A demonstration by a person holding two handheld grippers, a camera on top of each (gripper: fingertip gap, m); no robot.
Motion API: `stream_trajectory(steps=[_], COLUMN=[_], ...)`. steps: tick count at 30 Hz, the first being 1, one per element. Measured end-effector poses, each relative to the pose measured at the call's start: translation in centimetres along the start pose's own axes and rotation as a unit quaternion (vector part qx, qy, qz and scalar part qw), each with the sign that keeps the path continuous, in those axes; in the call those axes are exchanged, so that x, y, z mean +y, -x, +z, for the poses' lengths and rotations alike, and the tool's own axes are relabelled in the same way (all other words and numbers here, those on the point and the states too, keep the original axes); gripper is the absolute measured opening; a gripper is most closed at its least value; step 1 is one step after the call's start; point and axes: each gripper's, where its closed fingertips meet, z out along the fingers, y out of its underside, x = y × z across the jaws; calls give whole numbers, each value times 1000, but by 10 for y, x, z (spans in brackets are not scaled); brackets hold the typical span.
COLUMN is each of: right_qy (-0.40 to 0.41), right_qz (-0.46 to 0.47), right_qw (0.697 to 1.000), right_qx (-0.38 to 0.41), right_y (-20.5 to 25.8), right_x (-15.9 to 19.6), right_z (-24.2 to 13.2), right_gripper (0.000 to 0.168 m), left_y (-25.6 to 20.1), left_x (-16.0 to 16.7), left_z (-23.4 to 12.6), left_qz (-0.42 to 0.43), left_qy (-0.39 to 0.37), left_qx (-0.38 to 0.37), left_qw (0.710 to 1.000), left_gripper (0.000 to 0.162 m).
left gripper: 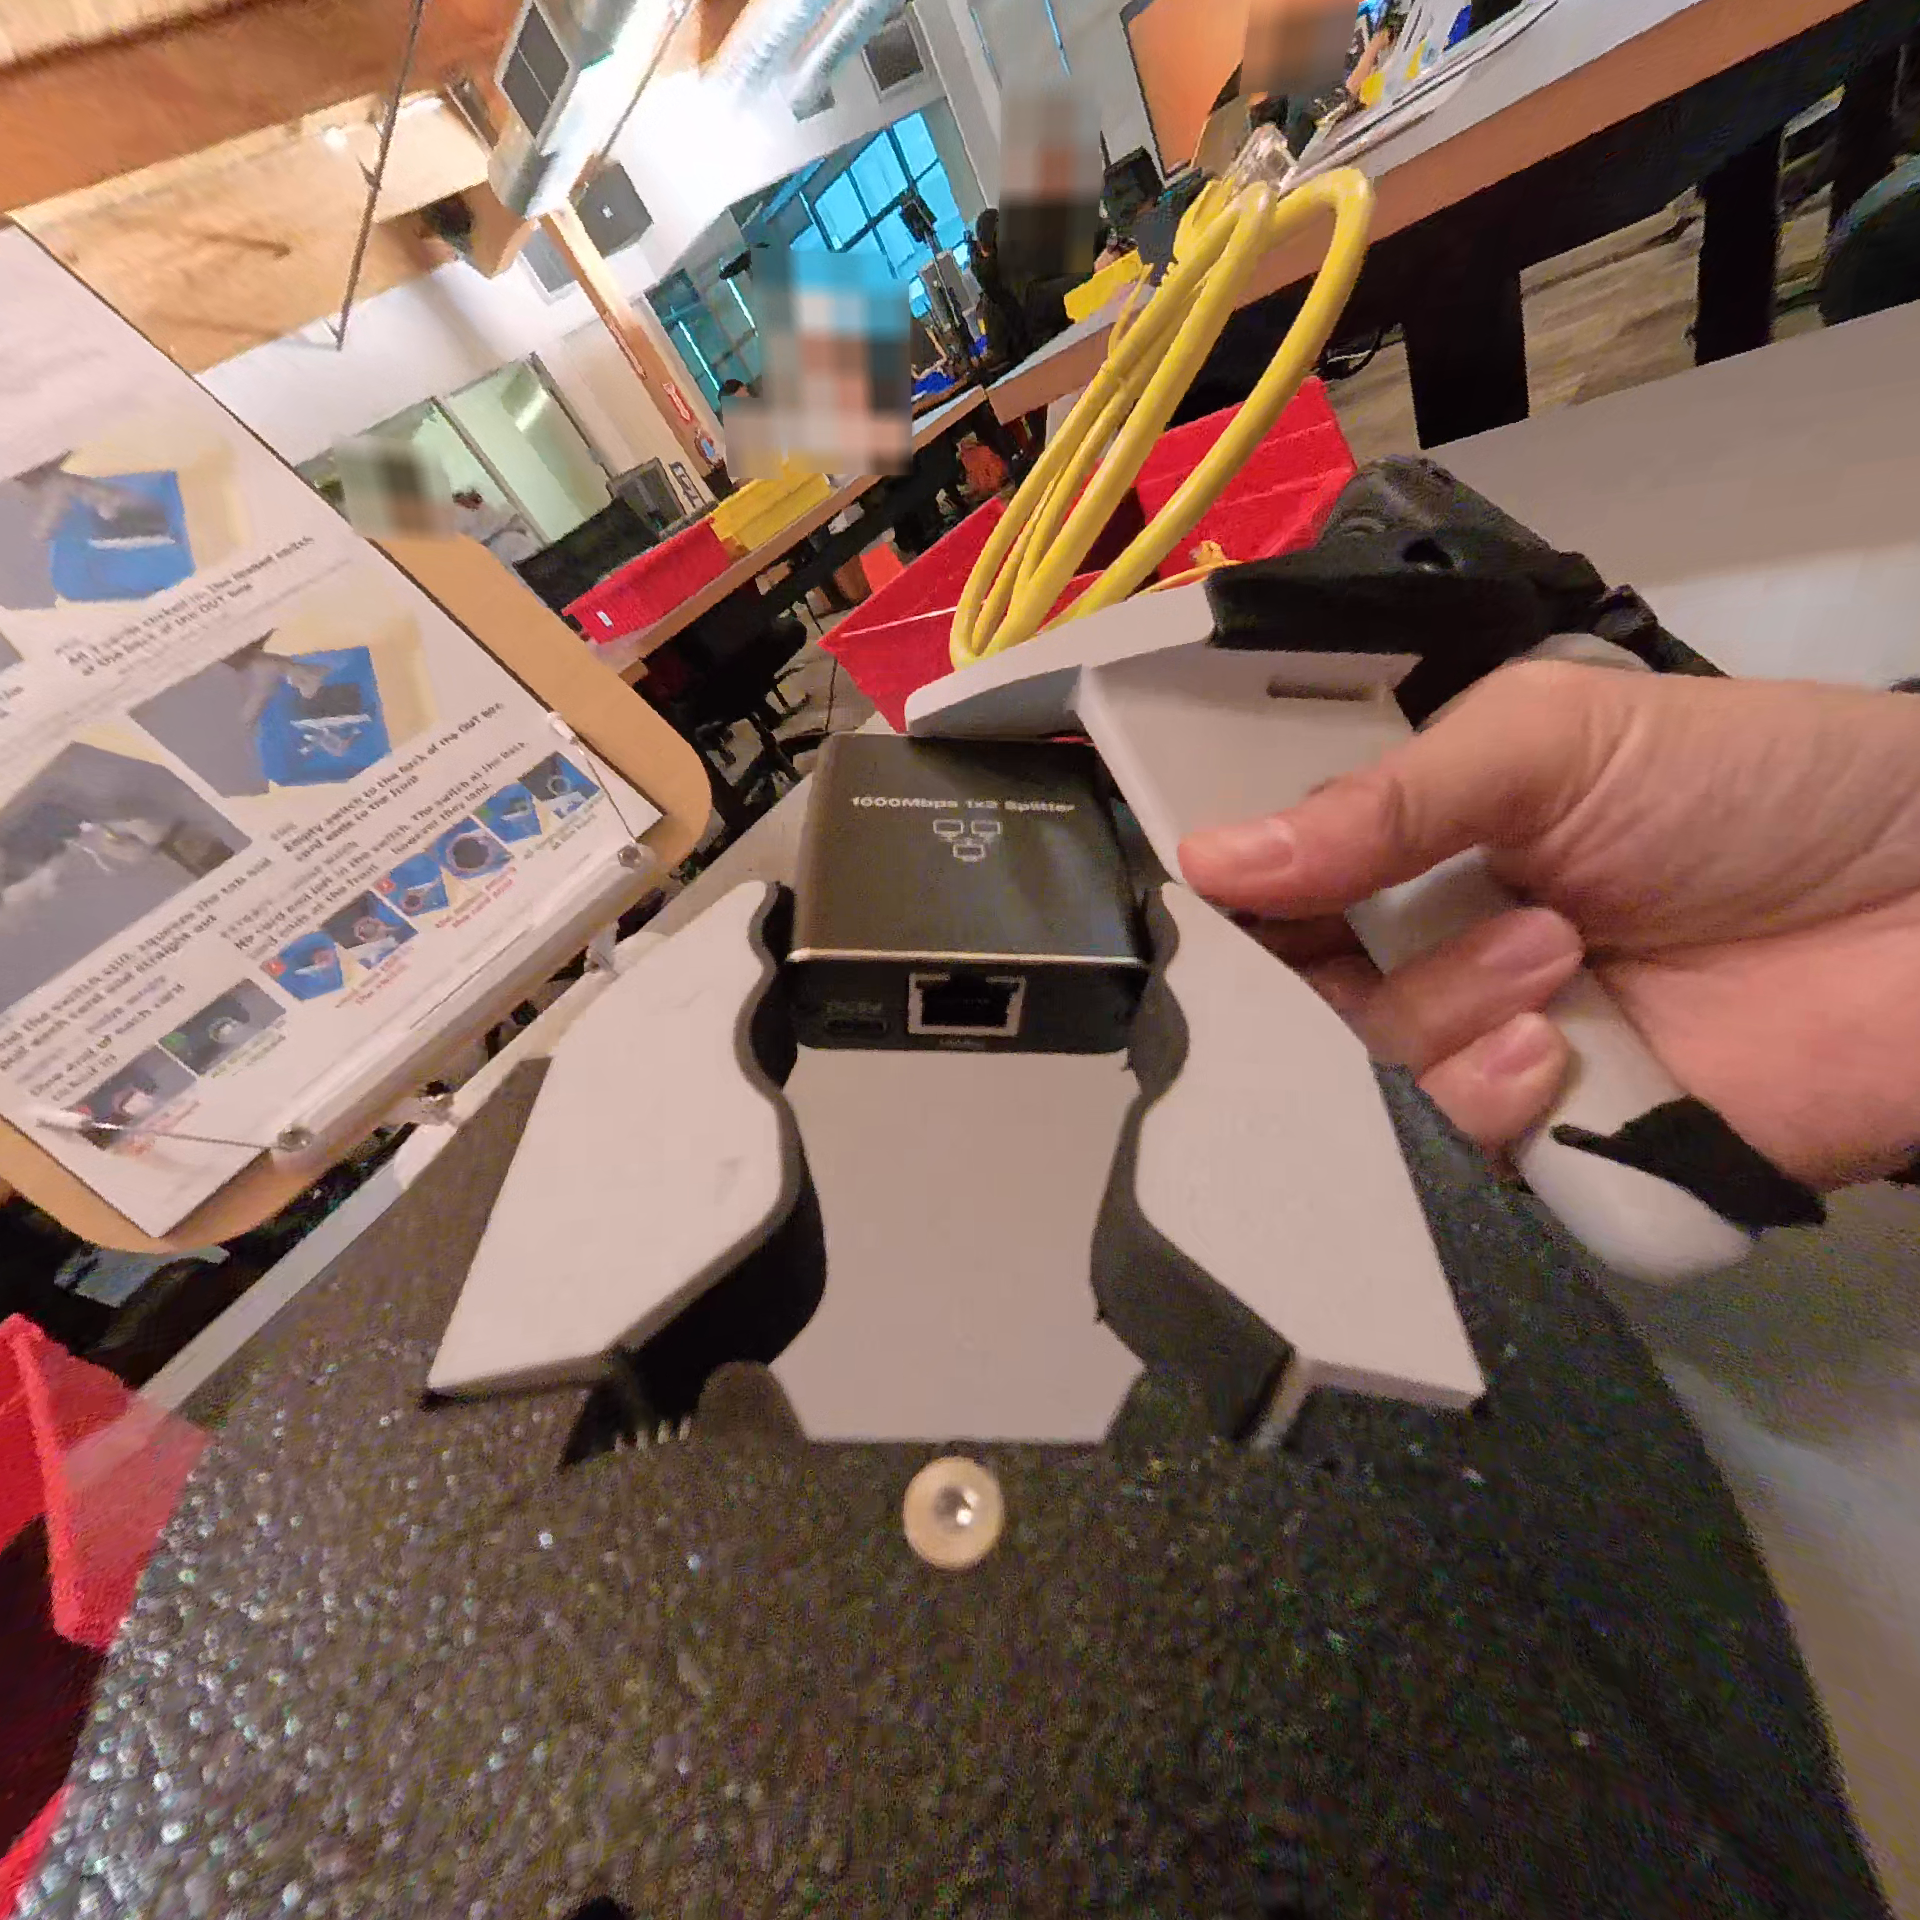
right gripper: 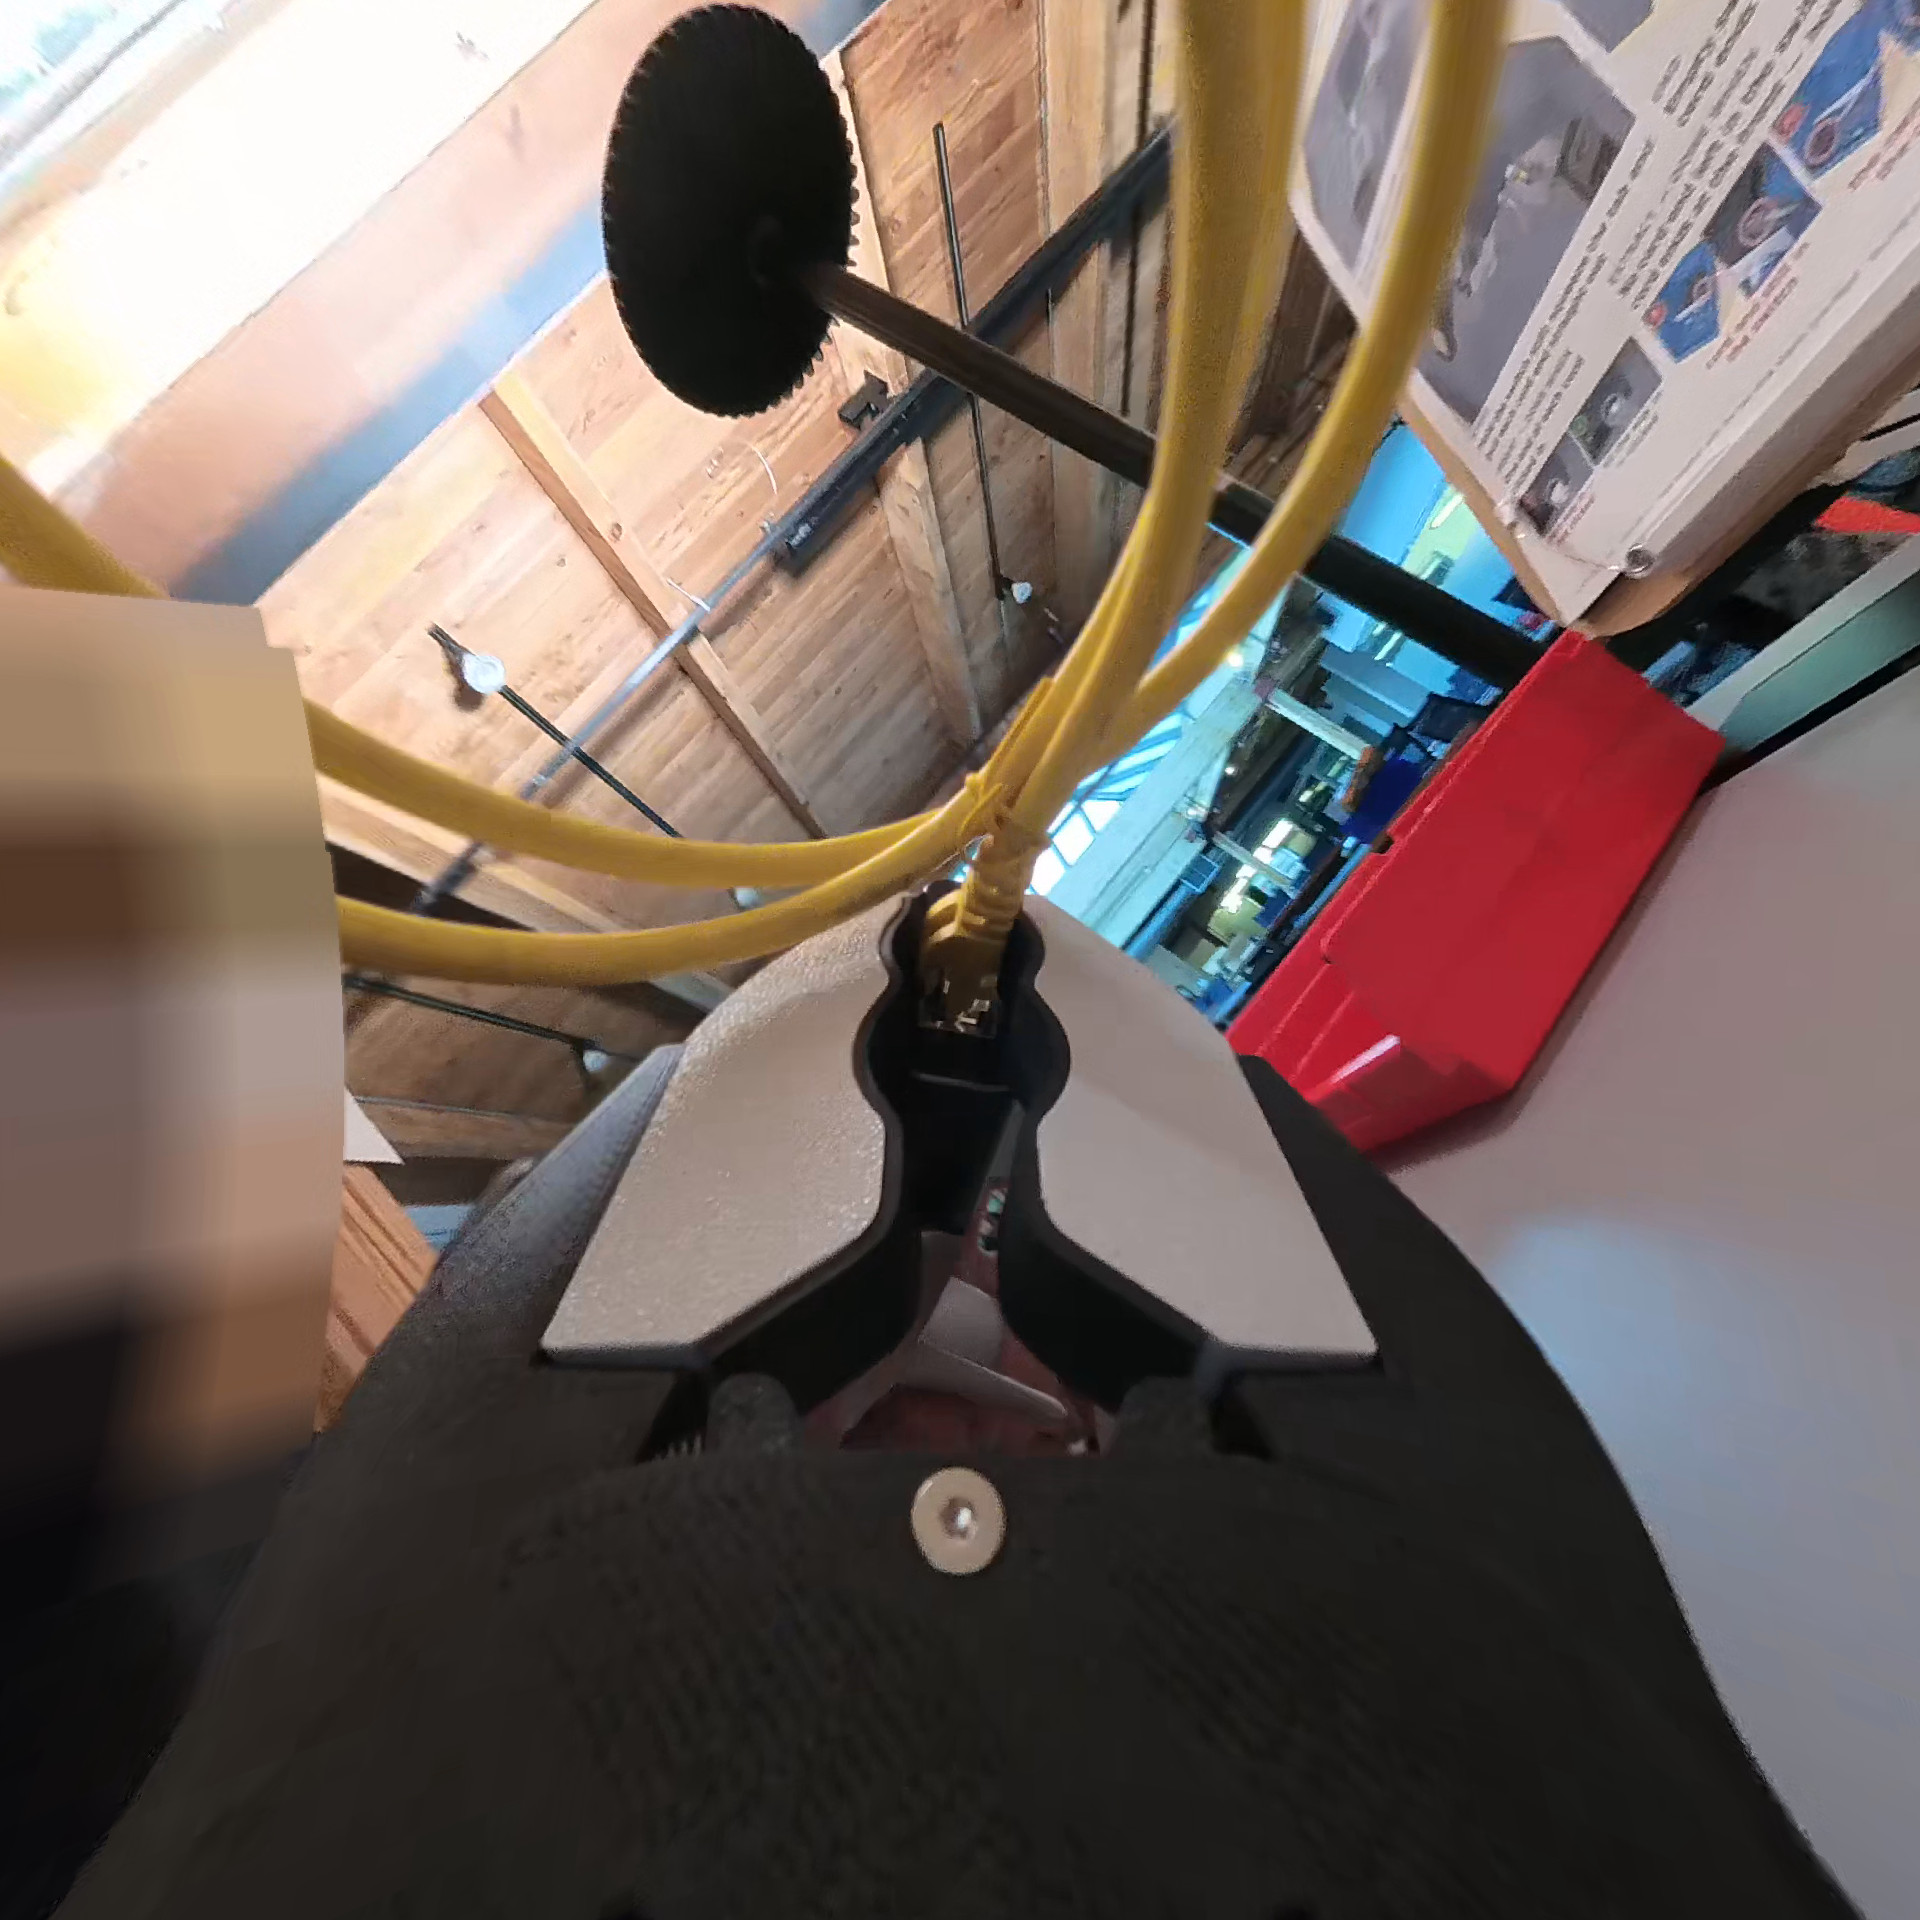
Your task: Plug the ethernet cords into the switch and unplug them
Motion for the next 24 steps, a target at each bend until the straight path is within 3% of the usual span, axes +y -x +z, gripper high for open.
stream_trajectory(steps=[3,8,18,24], right_qy=[8,26,30,25], right_qz=[-13,-43,-47,-38], right_qw=[1000,999,998,999], right_qx=[9,-5,10,-10], right_y=[-3,2,-4,3], right_x=[0,1,0,0], right_z=[-1,0,-2,-1], right_gripper=[16,15,15,15], left_y=[-1,2,0,2], left_x=[3,3,5,-2], left_z=[2,1,2,-1], left_qz=[-20,31,-24,62], left_qy=[1,4,12,13], left_qx=[6,6,2,-29], left_qw=[1000,999,1000,998], left_gripper=[63,63,63,63])
